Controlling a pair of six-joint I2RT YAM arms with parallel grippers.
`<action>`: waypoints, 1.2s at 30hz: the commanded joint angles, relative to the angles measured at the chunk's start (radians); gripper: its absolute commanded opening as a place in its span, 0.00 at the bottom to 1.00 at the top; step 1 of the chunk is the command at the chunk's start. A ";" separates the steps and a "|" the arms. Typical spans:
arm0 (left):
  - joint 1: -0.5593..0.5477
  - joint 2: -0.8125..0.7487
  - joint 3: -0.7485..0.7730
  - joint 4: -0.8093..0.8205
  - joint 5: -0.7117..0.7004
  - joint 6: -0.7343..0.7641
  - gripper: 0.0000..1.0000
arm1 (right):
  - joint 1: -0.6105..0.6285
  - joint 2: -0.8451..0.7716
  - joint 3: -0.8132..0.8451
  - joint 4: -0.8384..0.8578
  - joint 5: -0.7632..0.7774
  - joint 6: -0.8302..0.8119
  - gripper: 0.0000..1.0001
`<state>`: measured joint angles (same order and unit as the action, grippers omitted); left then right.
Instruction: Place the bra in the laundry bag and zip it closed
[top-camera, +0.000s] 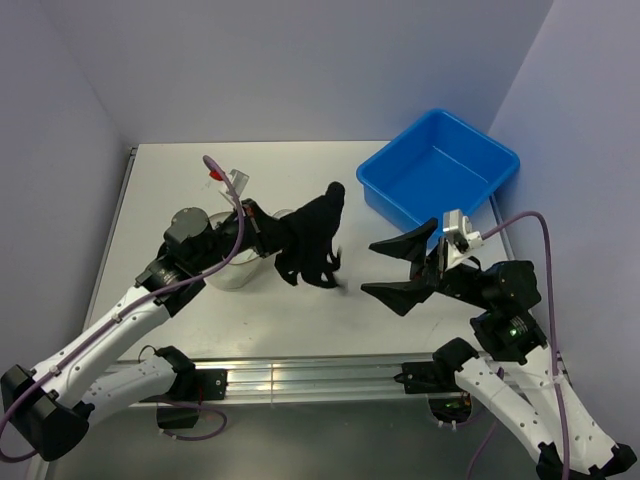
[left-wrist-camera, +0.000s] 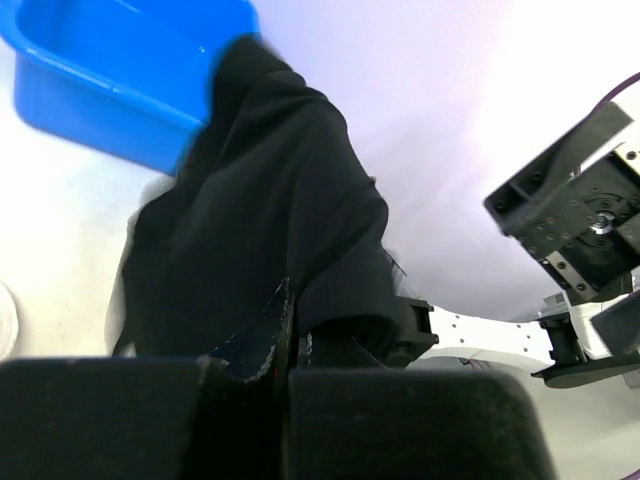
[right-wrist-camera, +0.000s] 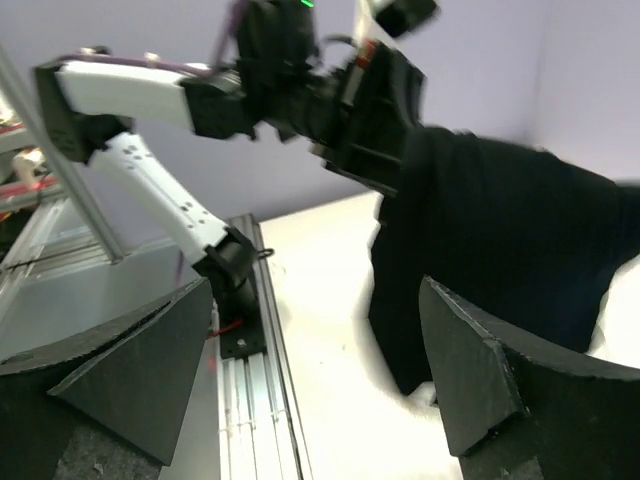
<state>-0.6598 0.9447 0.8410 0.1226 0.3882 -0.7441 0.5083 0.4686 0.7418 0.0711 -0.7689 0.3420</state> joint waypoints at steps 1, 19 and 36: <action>0.002 -0.020 0.066 -0.017 -0.001 0.003 0.00 | 0.004 -0.010 -0.007 -0.040 0.086 -0.015 0.91; 0.003 -0.119 -0.080 0.313 0.405 0.008 0.00 | 0.006 0.331 0.244 -0.010 0.056 -0.118 0.98; -0.006 -0.064 -0.057 0.479 0.626 -0.081 0.00 | 0.085 0.410 0.321 -0.028 -0.339 -0.095 1.00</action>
<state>-0.6594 0.8738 0.7395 0.5369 0.9531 -0.8150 0.5457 0.8398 1.0286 0.0803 -1.0916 0.2420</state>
